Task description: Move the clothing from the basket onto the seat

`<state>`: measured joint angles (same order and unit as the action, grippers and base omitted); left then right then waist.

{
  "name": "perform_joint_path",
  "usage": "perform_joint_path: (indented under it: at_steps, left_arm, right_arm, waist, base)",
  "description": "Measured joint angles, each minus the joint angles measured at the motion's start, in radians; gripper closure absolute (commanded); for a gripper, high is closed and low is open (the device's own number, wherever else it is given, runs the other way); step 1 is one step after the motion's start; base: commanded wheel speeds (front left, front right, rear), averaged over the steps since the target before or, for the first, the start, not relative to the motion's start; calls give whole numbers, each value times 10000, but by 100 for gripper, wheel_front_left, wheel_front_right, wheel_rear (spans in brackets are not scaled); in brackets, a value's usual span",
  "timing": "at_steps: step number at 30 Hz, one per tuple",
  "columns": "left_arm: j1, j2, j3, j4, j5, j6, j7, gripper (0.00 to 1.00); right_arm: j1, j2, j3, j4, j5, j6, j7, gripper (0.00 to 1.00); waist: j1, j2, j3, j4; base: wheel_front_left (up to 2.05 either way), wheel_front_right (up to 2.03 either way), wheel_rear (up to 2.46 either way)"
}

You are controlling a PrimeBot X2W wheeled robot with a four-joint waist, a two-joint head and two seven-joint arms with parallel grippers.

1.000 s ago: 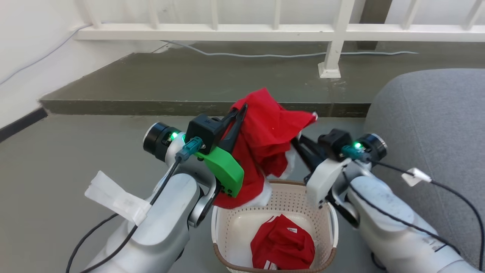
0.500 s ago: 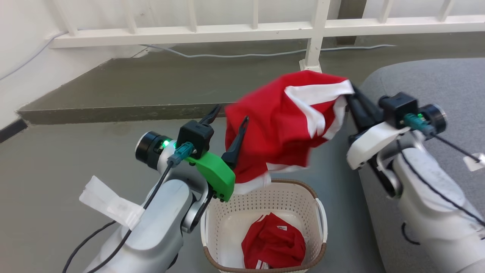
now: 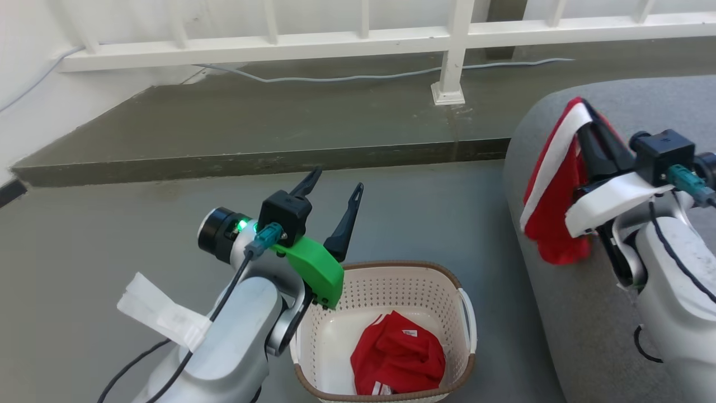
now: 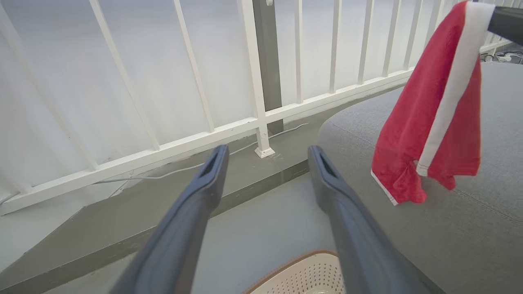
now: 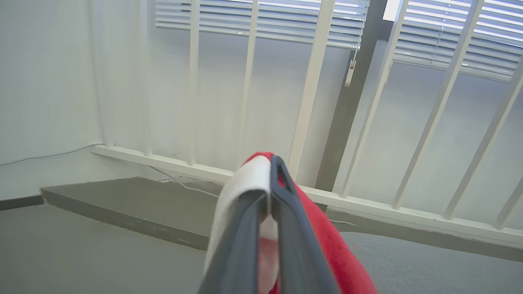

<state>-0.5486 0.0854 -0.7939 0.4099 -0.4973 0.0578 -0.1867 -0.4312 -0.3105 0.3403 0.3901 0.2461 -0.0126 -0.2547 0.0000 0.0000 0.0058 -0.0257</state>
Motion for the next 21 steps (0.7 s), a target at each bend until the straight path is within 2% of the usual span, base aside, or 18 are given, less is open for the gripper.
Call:
perform_joint_path:
  at_steps: [7, 21]
  left_arm:
    - [97, -21, -73, -178, 0, 52, -38, 0]
    - [94, -50, -65, -497, 2, 142, -176, 0]
  right_arm:
    - [410, -280, -671, -669, 21, -251, 0, 100]
    - [1029, -435, -1198, -2036, 31, -332, 0, 100]
  waist:
    - [0, 0, 114, -406]
    - [0, 1, 613, -1647]
  base:
    - [0, 0, 0]
    - [0, 0, 0]
